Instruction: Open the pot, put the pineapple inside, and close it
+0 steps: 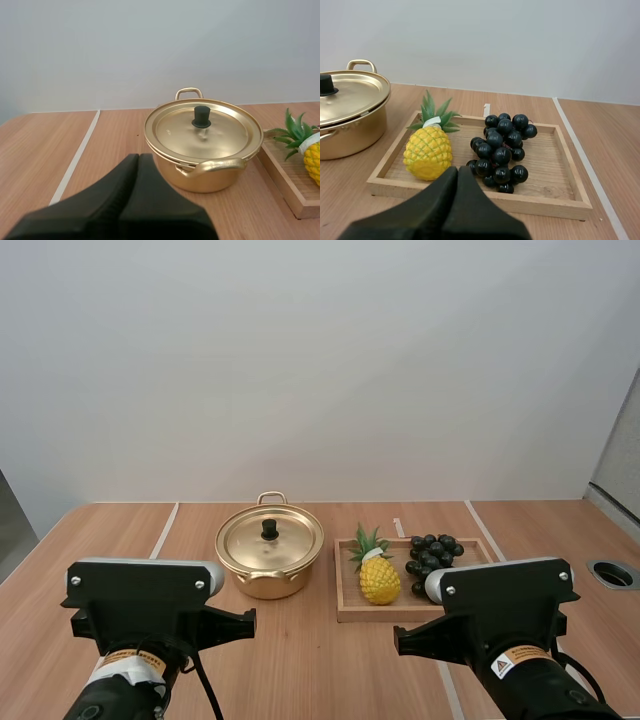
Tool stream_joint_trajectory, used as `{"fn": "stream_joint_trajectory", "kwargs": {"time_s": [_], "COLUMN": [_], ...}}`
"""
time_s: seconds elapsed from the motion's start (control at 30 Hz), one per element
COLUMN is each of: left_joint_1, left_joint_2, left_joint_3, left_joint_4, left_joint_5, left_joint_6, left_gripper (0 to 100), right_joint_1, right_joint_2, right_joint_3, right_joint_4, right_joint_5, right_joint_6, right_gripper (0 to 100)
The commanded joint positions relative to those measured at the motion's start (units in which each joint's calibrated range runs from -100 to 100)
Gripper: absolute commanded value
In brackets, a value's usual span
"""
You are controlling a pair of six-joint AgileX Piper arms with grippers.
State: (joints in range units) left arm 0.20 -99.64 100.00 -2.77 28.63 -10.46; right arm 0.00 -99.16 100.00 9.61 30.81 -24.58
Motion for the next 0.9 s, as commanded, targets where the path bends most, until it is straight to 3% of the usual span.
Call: {"fn": "stream_joint_trajectory", "kwargs": {"time_s": [0.0,0.67,0.87], "left_joint_1": [-0.20,-0.20,-0.20], "left_joint_2": [-0.01,-0.01,-0.01], "left_joint_3": [0.00,0.00,0.00], "left_joint_4": [0.04,0.04,0.04], "left_joint_5": [-0.66,-0.66,-0.66], "left_joint_6": [-0.08,-0.08,-0.08], "left_gripper": [0,0,0], "right_joint_1": [0.08,0.08,0.08], "right_joint_2": [0.00,0.00,0.00], "right_joint_3": [0.00,0.00,0.00], "right_joint_4": [-0.06,-0.06,3.63], "right_joint_5": [-0.35,-0.35,-0.35], "right_joint_6": [-0.26,-0.26,-0.26], "right_gripper": [0,0,0]}}
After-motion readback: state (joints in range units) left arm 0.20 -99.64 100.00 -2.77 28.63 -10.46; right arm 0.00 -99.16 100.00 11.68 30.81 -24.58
